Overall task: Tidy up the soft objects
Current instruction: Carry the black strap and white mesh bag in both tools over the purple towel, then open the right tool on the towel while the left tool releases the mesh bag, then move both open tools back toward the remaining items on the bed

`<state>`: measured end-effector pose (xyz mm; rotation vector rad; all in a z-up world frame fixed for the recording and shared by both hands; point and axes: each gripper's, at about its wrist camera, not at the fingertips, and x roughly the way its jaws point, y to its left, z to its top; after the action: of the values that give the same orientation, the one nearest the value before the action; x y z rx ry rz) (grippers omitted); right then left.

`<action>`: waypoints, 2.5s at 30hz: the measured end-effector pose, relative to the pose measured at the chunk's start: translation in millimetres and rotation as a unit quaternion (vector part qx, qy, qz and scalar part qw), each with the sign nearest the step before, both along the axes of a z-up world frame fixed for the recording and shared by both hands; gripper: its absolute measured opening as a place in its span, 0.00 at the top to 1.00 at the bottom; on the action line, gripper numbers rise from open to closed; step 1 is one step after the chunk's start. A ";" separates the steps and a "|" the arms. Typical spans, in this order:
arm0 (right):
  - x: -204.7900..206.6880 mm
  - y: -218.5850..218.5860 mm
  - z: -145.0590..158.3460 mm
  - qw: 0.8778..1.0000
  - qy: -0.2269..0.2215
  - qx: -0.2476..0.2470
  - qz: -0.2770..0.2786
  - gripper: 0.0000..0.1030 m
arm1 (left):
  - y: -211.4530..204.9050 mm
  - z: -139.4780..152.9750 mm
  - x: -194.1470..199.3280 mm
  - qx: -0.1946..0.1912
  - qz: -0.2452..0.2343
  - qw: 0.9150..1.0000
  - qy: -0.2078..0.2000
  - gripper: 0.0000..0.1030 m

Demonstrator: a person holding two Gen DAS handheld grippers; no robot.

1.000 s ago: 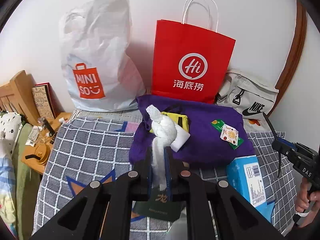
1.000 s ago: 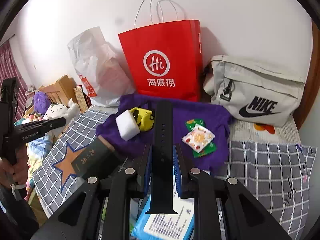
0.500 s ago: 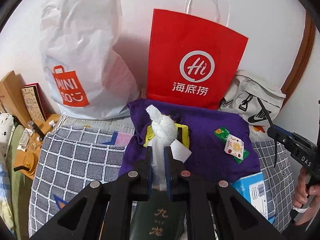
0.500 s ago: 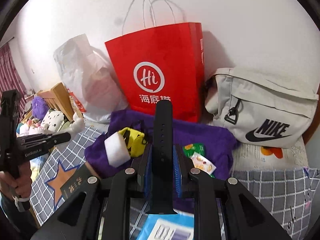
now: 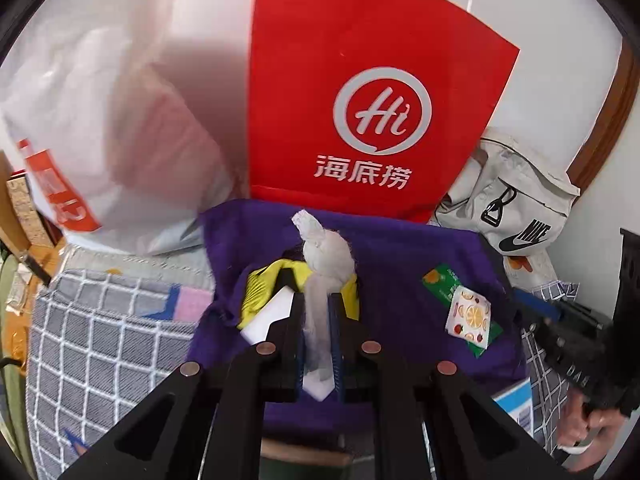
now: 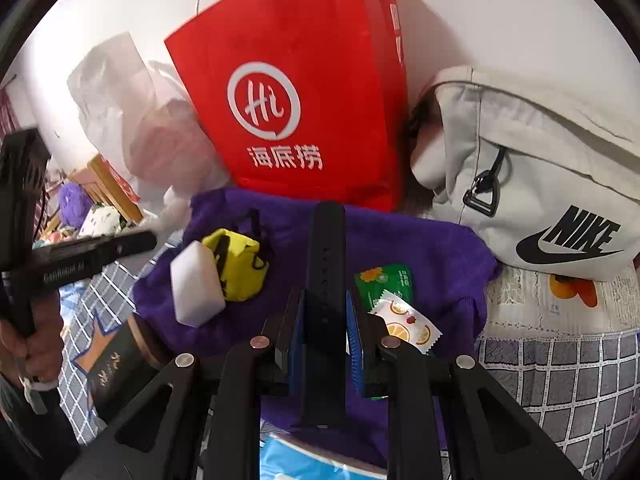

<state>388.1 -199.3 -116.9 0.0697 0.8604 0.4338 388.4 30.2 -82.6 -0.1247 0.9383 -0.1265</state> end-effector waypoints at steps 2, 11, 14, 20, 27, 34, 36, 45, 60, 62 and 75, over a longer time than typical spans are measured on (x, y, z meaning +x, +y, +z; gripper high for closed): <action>5.1 0.6 -7.2 1.000 0.011 0.002 0.001 0.80 | -3.0 -5.1 7.5 0.001 -0.002 1.000 0.005 0.89; 20.3 -3.9 -36.5 0.999 0.051 -0.012 -0.016 0.80 | -1.9 -30.4 28.8 -0.023 -0.008 0.999 0.025 0.89; 24.5 -6.0 -42.5 0.998 0.065 -0.005 -0.021 0.80 | -3.0 -35.1 30.9 -0.028 -0.014 0.999 0.029 0.89; 27.4 -0.8 -51.6 0.996 0.079 -0.021 -0.019 0.80 | -5.0 -33.2 32.8 -0.029 -0.025 0.999 0.023 0.89; 27.8 -1.8 -48.0 0.996 0.087 -0.011 -0.025 0.77 | -4.0 -30.0 31.7 -0.022 -0.020 0.999 0.025 0.80; 9.3 -0.4 -15.9 0.998 0.047 -0.013 -0.029 0.59 | -0.8 -9.9 18.4 -0.010 -0.011 1.000 0.016 0.78; 1.9 3.4 -9.8 0.999 0.042 -0.007 -0.024 0.57 | 0.8 0.7 8.9 -0.005 -0.012 1.000 0.008 0.78; -58.7 13.3 3.6 0.999 0.041 0.000 -0.005 0.49 | 18.9 34.0 -46.8 0.004 0.006 1.000 -0.021 0.71; -172.3 10.4 14.5 0.999 0.033 0.017 -0.002 0.49 | 27.4 37.7 -153.9 0.025 0.030 0.998 -0.051 0.62; -186.5 10.5 10.0 0.999 0.038 0.016 0.001 0.49 | 26.6 32.9 -166.8 0.022 0.030 0.998 -0.052 0.61; -255.7 28.2 -34.5 0.997 0.035 -0.030 0.054 0.49 | 25.4 -20.8 -223.5 0.006 0.016 1.000 0.008 0.61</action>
<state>132.4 -171.1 -151.4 -0.0165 0.9486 0.5083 164.9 55.6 -103.4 -0.1290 0.9533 -0.0900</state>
